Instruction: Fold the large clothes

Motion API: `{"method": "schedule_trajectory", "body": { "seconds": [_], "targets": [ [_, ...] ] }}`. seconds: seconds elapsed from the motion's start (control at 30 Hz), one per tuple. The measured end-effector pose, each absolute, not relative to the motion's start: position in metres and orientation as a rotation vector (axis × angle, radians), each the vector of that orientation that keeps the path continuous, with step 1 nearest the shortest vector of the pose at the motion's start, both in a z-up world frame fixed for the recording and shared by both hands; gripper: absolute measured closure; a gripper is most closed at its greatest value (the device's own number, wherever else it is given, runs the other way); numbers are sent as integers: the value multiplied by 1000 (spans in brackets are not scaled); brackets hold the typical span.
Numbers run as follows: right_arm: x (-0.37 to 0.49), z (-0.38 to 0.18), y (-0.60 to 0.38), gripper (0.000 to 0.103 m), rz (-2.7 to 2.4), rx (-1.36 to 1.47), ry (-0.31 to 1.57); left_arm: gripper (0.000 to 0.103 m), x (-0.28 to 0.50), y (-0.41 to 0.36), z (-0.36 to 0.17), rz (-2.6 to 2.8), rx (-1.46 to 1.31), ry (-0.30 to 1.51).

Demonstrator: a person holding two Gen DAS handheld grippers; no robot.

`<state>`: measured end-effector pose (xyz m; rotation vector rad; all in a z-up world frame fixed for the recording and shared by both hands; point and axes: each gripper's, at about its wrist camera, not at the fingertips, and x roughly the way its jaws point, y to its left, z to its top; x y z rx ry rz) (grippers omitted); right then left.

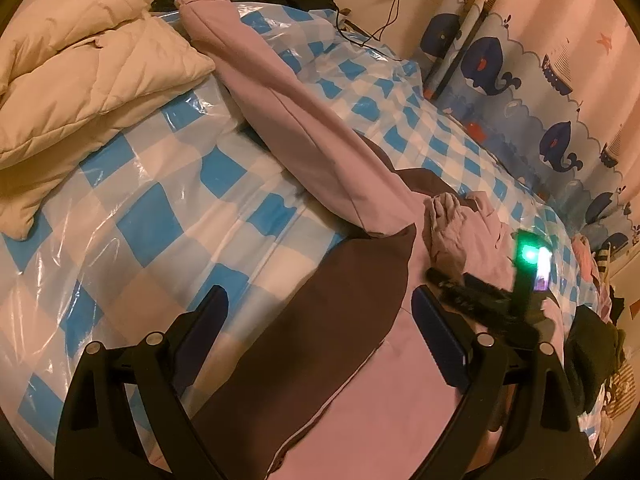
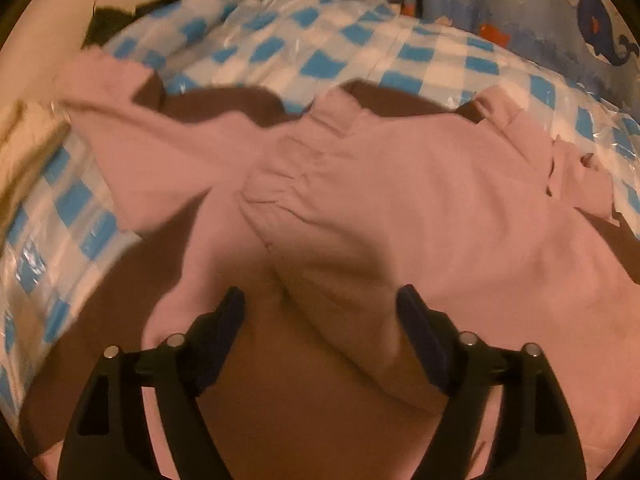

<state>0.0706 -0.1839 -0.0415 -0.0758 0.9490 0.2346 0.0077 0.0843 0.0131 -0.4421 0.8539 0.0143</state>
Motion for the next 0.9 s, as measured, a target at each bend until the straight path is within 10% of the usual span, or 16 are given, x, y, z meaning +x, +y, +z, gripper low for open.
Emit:
{"method": "schedule_trajectory", "body": {
  "seconds": [0.4,0.57,0.9],
  "targets": [
    [-29,48,-393,24,-22,324,626,14,9,71,12,1,-417,857],
    [-33,-14,-506,25,-169,554,829,14,13,47,7,-18,-378,865],
    [-28,48,-515,27,-106,439,606,14,68,-81,73,-241,-207,589]
  ]
}}
